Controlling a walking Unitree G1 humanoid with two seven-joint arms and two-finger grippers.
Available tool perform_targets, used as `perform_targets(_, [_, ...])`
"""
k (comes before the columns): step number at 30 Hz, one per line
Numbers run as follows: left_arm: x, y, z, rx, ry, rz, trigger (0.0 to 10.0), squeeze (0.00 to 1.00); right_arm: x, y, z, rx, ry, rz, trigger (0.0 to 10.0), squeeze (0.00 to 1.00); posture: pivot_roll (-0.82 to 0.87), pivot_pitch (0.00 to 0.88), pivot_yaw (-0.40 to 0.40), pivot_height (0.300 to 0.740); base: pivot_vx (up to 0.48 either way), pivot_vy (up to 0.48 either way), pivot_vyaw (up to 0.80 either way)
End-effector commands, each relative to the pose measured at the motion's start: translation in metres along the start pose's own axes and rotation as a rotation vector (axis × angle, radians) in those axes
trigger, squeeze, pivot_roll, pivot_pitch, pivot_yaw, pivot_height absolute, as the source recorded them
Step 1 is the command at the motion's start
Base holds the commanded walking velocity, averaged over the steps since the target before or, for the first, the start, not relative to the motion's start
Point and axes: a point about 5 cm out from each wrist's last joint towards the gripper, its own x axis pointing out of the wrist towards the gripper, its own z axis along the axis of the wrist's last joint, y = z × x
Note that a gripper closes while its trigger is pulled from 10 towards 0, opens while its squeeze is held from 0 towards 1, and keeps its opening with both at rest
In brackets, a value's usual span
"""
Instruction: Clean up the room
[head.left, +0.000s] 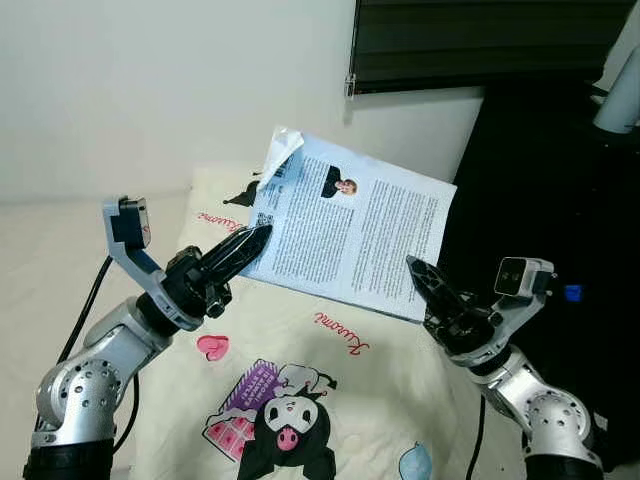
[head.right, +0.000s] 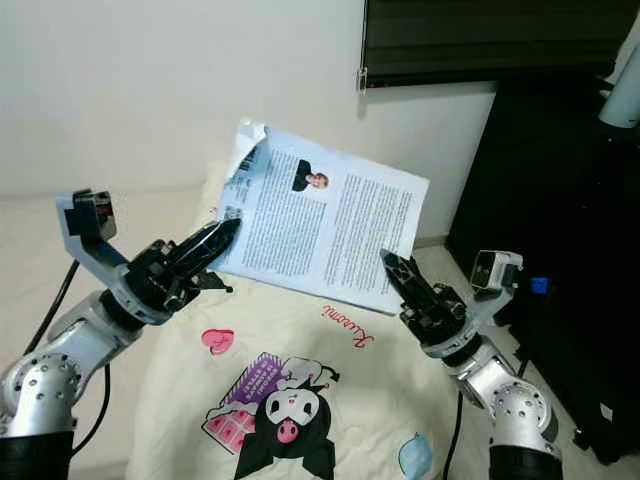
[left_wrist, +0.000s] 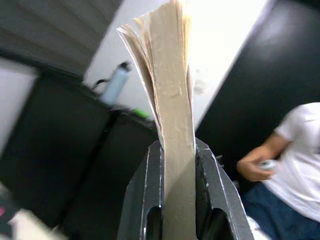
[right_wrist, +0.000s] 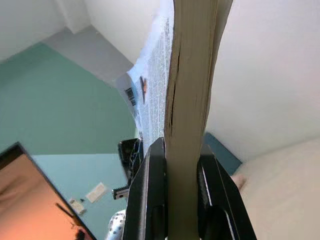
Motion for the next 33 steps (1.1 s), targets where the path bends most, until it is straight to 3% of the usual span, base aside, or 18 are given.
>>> perform_targets(1, [0.001, 0.014, -0.009, 0.011, 0.033, 0.107, 10.0, 1.0, 0.002, -0.005, -0.001, -0.028, 0.01, -0.04, 0.0, 0.0, -0.12, 0.0, -0.05, 0.74, 0.0, 0.0, 0.0])
perform_targets(3, [0.001, 0.014, -0.009, 0.011, 0.033, 0.107, 10.0, 1.0, 0.002, -0.005, -0.001, -0.028, 0.01, -0.04, 0.0, 0.0, -0.12, 0.0, -0.05, 0.74, 0.0, 0.0, 0.0])
perform_targets(6, [-0.013, 0.043, -0.022, -0.022, 0.011, 0.331, 10.0, 1.0, -0.002, -0.015, -0.002, -0.068, 0.012, -0.124, 0.0, 0.0, -0.12, 0.0, -0.047, 0.74, 0.0, 0.0, 0.0])
perform_targets(10, [-0.025, 0.055, -0.027, -0.052, -0.009, 0.42, 10.0, 1.0, -0.005, -0.023, -0.003, -0.093, 0.021, -0.189, 0.0, 0.0, -0.12, 0.0, -0.046, 0.74, 0.0, 0.0, 0.0])
perform_targets(12, [-0.05, 0.075, -0.036, -0.082, -0.027, 0.59, 10.0, 1.0, -0.012, -0.039, -0.003, -0.138, 0.033, -0.323, 0.0, 0.0, -0.12, 0.0, -0.047, 0.74, 0.0, 0.0, 0.0])
perform_targets(13, [-0.05, 0.075, -0.036, -0.082, -0.027, 0.59, 10.0, 1.0, -0.012, -0.039, -0.003, -0.138, 0.033, -0.323, 0.0, 0.0, -0.12, 0.0, -0.047, 0.74, 0.0, 0.0, 0.0])
perform_targets(14, [-0.061, 0.081, -0.04, -0.093, -0.029, 0.649, 10.0, 1.0, -0.015, -0.044, -0.003, -0.154, 0.04, -0.372, 0.0, 0.0, -0.12, 0.0, -0.046, 0.74, 0.0, 0.0, 0.0])
perform_targets(16, [-0.095, 0.098, -0.052, -0.072, -0.003, 0.897, 10.0, 1.0, -0.026, -0.06, -0.005, -0.203, 0.076, -0.532, 0.0, 0.0, -0.12, 0.0, -0.043, 0.74, 0.0, 0.0, 0.0])
perform_targets(17, [-0.095, 0.098, -0.052, -0.072, -0.003, 0.897, 10.0, 1.0, -0.026, -0.06, -0.005, -0.203, 0.076, -0.532, 0.0, 0.0, -0.12, 0.0, -0.043, 0.74, 0.0, 0.0, 0.0])
perform_targets(19, [-0.127, 0.107, -0.064, -0.055, 0.054, 1.104, 10.0, 1.0, -0.036, -0.071, -0.009, -0.255, 0.126, -0.656, 0.0, 0.0, -0.12, 0.0, -0.043, 0.74, 0.0, 0.0, 0.0])
perform_targets(20, [-0.127, 0.107, -0.064, -0.055, 0.054, 1.104, 10.0, 1.0, -0.036, -0.071, -0.009, -0.255, 0.126, -0.656, 0.0, 0.0, -0.12, 0.0, -0.043, 0.74, 0.0, 0.0, 0.0])
perform_targets(22, [-0.164, 0.107, -0.079, -0.027, 0.152, 1.342, 10.0, 1.0, -0.045, -0.08, -0.009, -0.297, 0.135, -0.779, 0.0, 0.0, -0.11, 0.0, -0.041, 0.74, 0.0, 0.0, 0.0])
perform_targets(23, [-0.164, 0.107, -0.079, -0.027, 0.152, 1.342, 10.0, 1.0, -0.045, -0.08, -0.009, -0.297, 0.135, -0.779, 0.0, 0.0, -0.11, 0.0, -0.041, 0.74, 0.0, 0.0, 0.0])
perform_targets(24, [-0.184, 0.103, -0.091, -0.016, 0.232, 1.456, 10.0, 1.0, -0.048, -0.082, -0.013, -0.332, 0.184, -0.796, 10.0, 0.0, -0.11, 0.0, -0.04, 0.74, 0.0, 0.0, 0.0])
perform_targets(25, [-0.198, 0.098, -0.1, -0.021, 0.278, 1.524, 10.0, 0.89, -0.051, -0.083, -0.017, -0.351, 0.224, -0.803, 10.0, 0.0, -0.11, 0.0, -0.041, 0.74, 0.0, 0.0, 0.46])
perform_targets(28, [-0.206, 0.095, -0.105, -0.028, 0.303, 1.559, 10.0, 0.89, -0.052, -0.084, -0.02, -0.364, 0.253, -0.802, 10.0, 0.0, -0.11, 0.0, -0.04, 0.74, 0.0, 0.0, 0.46])
perform_targets(29, [-0.215, 0.089, -0.117, -0.041, 0.362, 1.593, 10.0, 0.0, -0.052, -0.084, -0.025, -0.379, 0.286, -0.79, 10.0, 0.0, -0.11, 0.0, -0.043, 0.74, 0.0, 0.0, 0.8])
perform_targets(33, [-0.222, 0.082, -0.128, -0.064, 0.402, 1.621, 10.0, 0.0, -0.051, -0.086, -0.029, -0.387, 0.295, -0.788, 10.0, 0.0, -0.11, 0.0, -0.042, 0.74, 0.0, 0.0, 0.79])
